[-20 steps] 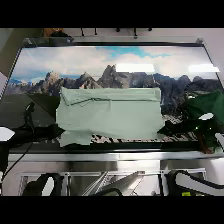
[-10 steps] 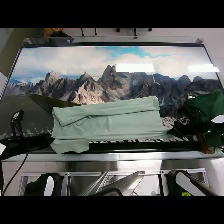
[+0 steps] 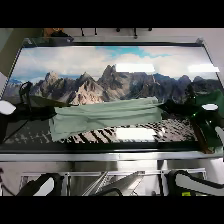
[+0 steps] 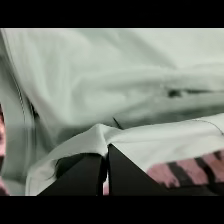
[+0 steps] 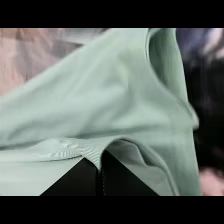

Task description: Fold the shirts.

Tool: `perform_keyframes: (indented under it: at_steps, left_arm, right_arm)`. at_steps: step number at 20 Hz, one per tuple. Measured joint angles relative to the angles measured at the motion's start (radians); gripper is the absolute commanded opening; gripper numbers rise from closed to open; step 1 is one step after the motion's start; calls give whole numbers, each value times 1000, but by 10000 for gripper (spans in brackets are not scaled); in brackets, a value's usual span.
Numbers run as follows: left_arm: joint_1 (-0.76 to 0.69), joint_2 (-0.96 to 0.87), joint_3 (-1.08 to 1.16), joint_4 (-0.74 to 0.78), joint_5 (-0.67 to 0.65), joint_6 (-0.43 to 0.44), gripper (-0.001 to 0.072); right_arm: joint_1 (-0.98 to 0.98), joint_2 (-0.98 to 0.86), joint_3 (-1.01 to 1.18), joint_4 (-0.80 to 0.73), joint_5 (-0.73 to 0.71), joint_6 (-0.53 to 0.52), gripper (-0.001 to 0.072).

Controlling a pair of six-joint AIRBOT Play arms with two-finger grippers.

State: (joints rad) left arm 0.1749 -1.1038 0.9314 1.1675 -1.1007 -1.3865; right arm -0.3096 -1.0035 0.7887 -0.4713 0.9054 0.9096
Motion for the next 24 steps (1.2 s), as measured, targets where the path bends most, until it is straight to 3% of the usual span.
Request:
perform_keyframes:
  at_steps: [5,6,7,8,11,12,19,21,23,24]
  left_arm:
    - [-32,-292,157,31,60,0,21]
    - [-35,-338,187,34,65,0,26]
    - [-39,-379,216,35,66,0,318]
    - [-41,-410,246,41,67,0,696]
    - [-48,-480,351,40,13,-1,678]
    - [-49,-494,385,37,-13,-3,677]
    - [-52,-525,516,-46,-170,-19,650]
    - [-57,-526,524,-103,-193,-19,650]
    - [-70,-527,528,-147,-209,-19,649]
    - [-82,-527,529,-166,-212,-18,638]
  right_arm:
    - [61,-185,98,43,-104,-71,28]
    - [67,-204,109,47,-113,-80,100]
    - [69,-215,120,47,-117,-86,255]
    - [67,-220,134,47,-119,-90,329]
    - [28,-220,194,-2,-66,-85,592]
    - [12,-222,218,-41,-46,-61,620]
    - [2,-307,274,-161,65,14,610]
    - [19,-338,278,-149,85,15,503]
    - [44,-365,280,-154,97,18,269]
    - [57,-373,281,-159,104,17,93]
